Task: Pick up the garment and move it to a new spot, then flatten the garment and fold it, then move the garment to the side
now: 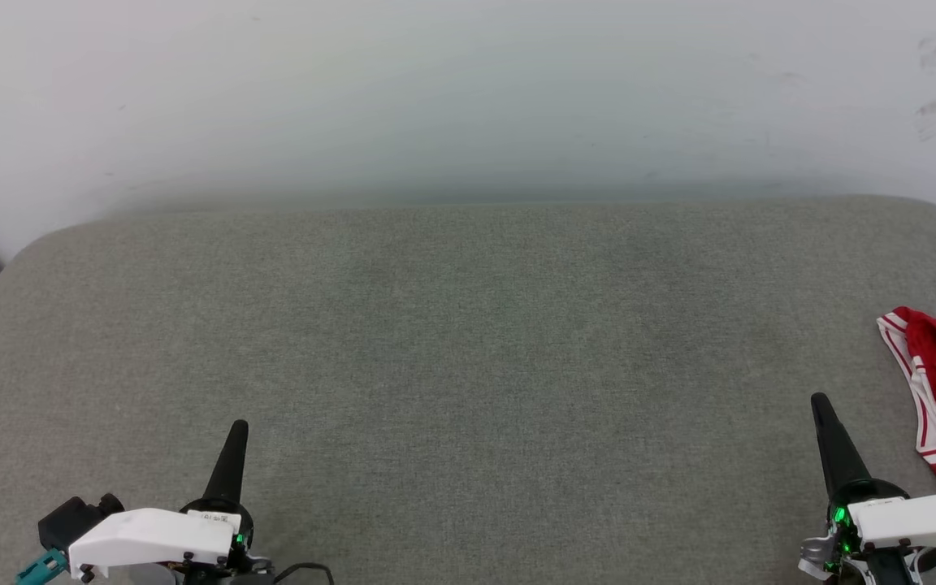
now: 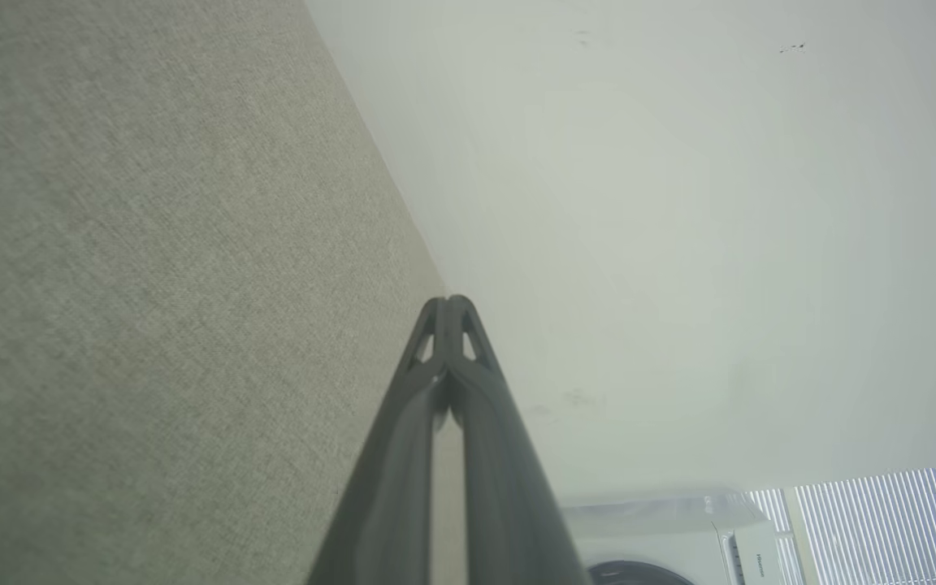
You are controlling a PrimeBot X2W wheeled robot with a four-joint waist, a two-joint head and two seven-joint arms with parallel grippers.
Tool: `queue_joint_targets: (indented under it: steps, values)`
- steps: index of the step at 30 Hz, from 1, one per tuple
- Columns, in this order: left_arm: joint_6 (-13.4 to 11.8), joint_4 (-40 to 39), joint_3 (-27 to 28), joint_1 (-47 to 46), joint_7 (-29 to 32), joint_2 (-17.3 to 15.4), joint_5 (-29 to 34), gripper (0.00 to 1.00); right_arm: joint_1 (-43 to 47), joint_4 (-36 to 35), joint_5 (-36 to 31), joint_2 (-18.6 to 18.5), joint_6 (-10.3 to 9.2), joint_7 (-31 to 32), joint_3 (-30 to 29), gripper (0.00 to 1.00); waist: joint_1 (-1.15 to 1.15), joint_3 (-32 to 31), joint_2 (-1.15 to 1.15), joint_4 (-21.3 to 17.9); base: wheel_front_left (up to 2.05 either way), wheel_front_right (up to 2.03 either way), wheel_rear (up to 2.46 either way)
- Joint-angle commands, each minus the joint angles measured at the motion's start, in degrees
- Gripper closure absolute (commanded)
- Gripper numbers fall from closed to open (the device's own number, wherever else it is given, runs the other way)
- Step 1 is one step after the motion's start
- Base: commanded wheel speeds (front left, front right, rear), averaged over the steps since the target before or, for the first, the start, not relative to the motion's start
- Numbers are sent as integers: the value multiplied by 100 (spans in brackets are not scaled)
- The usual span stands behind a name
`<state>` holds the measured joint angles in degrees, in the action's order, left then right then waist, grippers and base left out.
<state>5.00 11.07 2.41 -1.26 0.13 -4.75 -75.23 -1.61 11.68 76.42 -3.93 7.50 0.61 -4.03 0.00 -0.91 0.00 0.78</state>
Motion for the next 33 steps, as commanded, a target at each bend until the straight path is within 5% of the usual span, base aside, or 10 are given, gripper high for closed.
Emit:
queue_joint_targets:
  steps: [1,33]
  values:
    - [40,-8,31,-118,36,-5,-134,100,-160,1,132,-32,-1,46,-14,100,0,4,0,-3,0,0,0]
    - [232,261,206,-464,438,50,-1627,100,-459,204,1488,2,-2,436,-105,100,0,90,0,-65,0,0,0]
